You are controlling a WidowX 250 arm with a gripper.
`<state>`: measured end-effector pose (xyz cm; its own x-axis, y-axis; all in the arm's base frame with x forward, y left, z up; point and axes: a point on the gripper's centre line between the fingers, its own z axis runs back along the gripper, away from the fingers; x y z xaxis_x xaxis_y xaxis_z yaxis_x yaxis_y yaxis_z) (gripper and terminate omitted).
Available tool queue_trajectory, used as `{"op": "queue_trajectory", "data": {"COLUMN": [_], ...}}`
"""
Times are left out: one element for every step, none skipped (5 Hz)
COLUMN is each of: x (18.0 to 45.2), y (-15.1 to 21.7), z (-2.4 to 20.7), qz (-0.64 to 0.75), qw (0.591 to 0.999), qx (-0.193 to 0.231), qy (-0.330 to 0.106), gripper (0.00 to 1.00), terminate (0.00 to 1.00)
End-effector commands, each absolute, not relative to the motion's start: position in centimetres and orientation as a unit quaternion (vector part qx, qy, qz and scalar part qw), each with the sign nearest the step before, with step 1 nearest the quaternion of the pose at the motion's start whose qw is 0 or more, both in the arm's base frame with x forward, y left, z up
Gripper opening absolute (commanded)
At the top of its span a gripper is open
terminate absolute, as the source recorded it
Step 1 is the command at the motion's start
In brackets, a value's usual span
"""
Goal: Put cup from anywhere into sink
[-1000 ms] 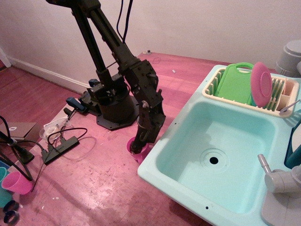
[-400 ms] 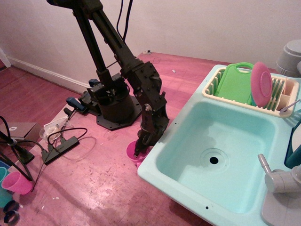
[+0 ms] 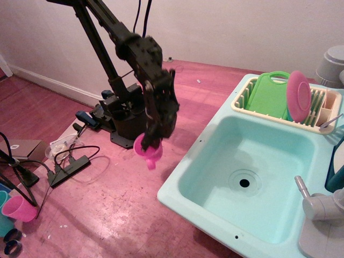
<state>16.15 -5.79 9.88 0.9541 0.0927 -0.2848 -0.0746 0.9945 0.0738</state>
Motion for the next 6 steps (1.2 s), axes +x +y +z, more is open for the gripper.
{"op": "queue_trajectory", "data": {"x": [20.3,25.2,30.2,33.4,32.8,30.2], "y": [-3.9,-4.4,-6.0,-7.6,-8.0,-7.9], "z": [17.4,18.3,17.5,13.6,10.2,8.7], "qz": [0.021,-0.002,-0.028,-0.039,-0.030,-0.034], "qw": [0.995,0.995,0.996,0.994,0.994,0.992], "qx": [0.065,0.076,0.069,0.050,0.025,-0.003], "qy": [0.077,0.058,0.056,0.086,0.105,0.123], "gripper": [0.00,0.00,0.00,0.00,0.00,0.00], "terminate": [0.00,0.00,0.00,0.00,0.00,0.00]}}
